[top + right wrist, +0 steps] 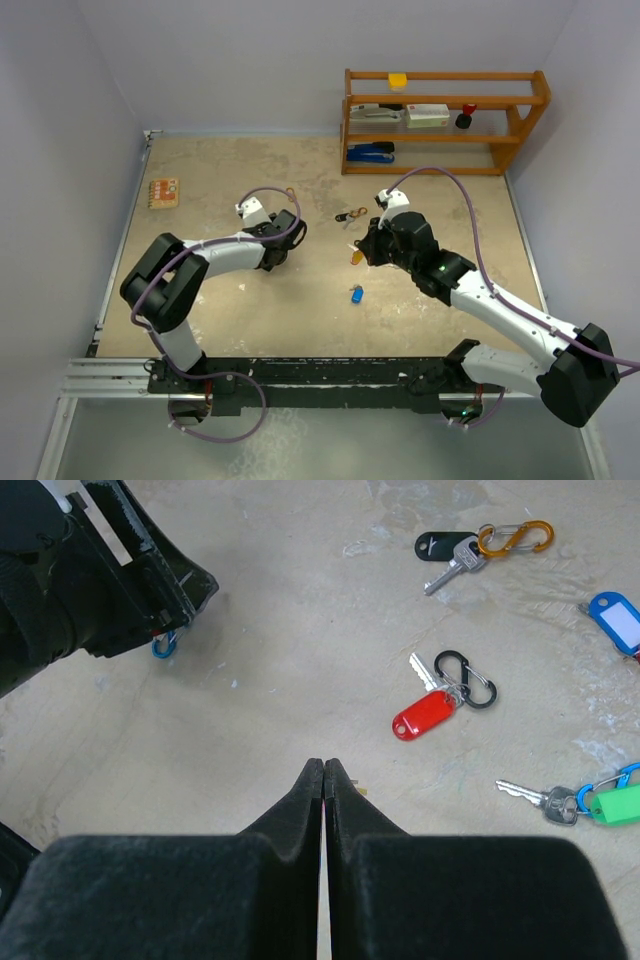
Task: Put the keys on the keyring
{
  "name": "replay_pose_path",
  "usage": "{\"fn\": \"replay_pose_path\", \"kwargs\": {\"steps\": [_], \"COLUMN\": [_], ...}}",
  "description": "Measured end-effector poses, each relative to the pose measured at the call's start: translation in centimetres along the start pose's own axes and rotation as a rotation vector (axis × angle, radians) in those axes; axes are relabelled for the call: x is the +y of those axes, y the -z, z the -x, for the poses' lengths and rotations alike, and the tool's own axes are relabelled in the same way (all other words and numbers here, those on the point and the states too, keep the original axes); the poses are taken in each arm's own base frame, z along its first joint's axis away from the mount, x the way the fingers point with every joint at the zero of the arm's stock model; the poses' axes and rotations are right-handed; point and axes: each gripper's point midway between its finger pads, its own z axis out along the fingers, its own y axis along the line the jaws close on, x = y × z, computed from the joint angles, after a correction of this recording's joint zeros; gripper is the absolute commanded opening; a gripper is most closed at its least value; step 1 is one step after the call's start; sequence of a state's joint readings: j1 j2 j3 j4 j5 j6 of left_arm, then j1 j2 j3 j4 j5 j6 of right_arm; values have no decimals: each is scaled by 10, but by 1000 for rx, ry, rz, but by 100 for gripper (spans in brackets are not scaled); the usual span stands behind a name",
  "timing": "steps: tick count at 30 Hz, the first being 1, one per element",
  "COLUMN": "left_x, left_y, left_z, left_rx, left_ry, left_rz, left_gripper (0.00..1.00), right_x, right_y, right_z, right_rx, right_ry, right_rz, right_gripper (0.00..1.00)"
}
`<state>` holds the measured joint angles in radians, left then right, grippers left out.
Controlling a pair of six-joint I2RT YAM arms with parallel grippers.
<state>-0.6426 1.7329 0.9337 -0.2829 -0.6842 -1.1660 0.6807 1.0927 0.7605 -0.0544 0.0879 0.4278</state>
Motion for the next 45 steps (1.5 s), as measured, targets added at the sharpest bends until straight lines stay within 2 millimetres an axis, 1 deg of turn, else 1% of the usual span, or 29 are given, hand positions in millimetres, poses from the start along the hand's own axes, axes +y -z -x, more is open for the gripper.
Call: {"fn": "replay_pose_path", "kwargs": {"steps": [7, 11, 15, 19, 22, 27, 34, 40, 45], "left_x": [14, 17, 15, 10, 4, -4, -6, -5, 0], "left_y": [6, 10, 12, 12, 13, 14, 17, 21, 25], "left_z": [-4, -8, -13, -15, -16, -19, -23, -24, -25], "left_rx": [16, 35, 50, 53, 57, 64, 72, 78, 85], "left_ry": [-64, -93, -130, -168, -186, -199, -204, -193, -192], "left_rz": [-4, -42, -88, -133, -173, -230, -267, -293, -299], "left_gripper": [66, 67, 66, 59, 56, 56, 56, 59, 61], "right_x": [0, 0, 0, 0, 0, 0, 0, 0, 0], "right_y": [0, 0, 0, 0, 0, 0, 0, 0, 0], "right_z": [0, 0, 0, 0, 0, 0, 0, 0, 0], "right_rx": [0, 0, 0, 0, 0, 0, 0, 0, 0], "right_ry": [0, 0, 0, 0, 0, 0, 0, 0, 0], "right_rz": [0, 0, 0, 0, 0, 0, 0, 1, 1], "right_gripper": [0, 0, 0, 0, 0, 0, 0, 0, 0]}}
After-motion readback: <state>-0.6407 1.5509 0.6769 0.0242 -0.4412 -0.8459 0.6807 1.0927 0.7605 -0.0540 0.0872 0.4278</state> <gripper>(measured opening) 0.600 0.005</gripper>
